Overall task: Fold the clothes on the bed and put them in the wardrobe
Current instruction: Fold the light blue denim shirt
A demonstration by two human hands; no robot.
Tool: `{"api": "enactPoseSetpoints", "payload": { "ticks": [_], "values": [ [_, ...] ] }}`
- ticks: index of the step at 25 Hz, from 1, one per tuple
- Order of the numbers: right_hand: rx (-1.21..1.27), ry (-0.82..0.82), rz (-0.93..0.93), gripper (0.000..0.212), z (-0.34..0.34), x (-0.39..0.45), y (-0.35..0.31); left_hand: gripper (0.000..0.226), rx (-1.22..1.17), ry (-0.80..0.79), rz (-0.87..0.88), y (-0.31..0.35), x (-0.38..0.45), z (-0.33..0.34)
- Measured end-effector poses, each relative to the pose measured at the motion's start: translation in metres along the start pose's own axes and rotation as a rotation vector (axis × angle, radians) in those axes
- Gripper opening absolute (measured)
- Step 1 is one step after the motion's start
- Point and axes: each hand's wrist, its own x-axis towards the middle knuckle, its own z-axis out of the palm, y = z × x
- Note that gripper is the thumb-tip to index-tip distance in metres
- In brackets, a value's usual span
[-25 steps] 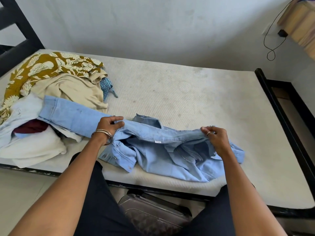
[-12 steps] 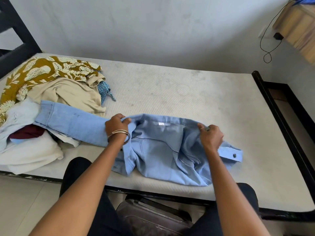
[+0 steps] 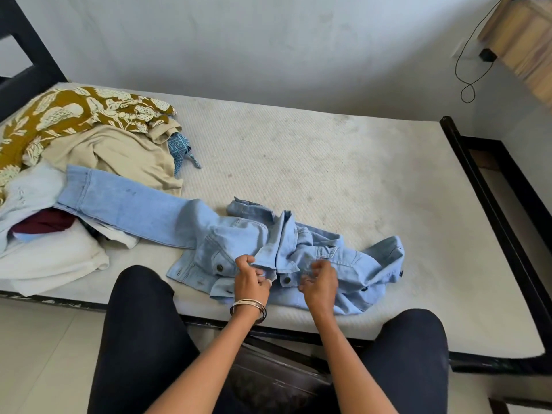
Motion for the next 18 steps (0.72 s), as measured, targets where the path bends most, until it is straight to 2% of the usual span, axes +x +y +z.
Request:
{"api": "enactPoseSetpoints", "payload": {
  "ticks": [1, 2, 4, 5, 7, 9, 11, 14, 16, 18],
  "values": [
    [-0.010, 0.033, 0.086, 0.020, -0.001, 0.002, 0.000, 0.052, 0.073, 0.019, 0.011, -0.003, -0.005, 0.002],
    [-0.068, -0.041, 0.121, 0.010, 0.001, 0.004, -0.001, 0.050, 0.206, 0.013, 0.043, -0.006, -0.007, 0.004],
    [-0.216, -0.259, 0.081, 0.011, 0.007, 0.002, -0.005, 0.050, 0.576, -0.055, 0.128, -0.004, -0.011, 0.005],
    [-0.239, -0.289, 0.059, 0.010, 0.012, -0.003, -0.009, 0.049, 0.692, -0.086, 0.139, -0.002, -0.012, 0.005],
    [-0.261, -0.229, 0.000, 0.009, 0.022, -0.008, -0.014, 0.036, 0.766, -0.075, 0.170, -0.006, -0.009, 0.007],
    [-0.344, -0.141, -0.074, 0.009, 0.029, -0.012, -0.018, 0.024, 0.742, -0.075, 0.178, -0.011, -0.001, 0.006],
    [-0.416, -0.134, -0.108, 0.010, 0.034, -0.010, -0.014, 0.011, 0.649, -0.153, 0.105, -0.010, 0.007, 0.001],
    [-0.440, -0.144, -0.115, 0.008, 0.035, -0.005, -0.008, 0.024, 0.332, -0.053, -0.009, -0.007, 0.013, -0.003],
    [-0.460, -0.173, -0.142, 0.005, 0.033, -0.004, -0.008, 0.017, 0.167, -0.043, -0.093, -0.008, 0.017, -0.001],
    [-0.521, -0.218, -0.165, 0.011, 0.030, -0.002, -0.010, 0.014, 0.099, -0.068, -0.126, -0.010, 0.018, 0.001]
  ]
}}
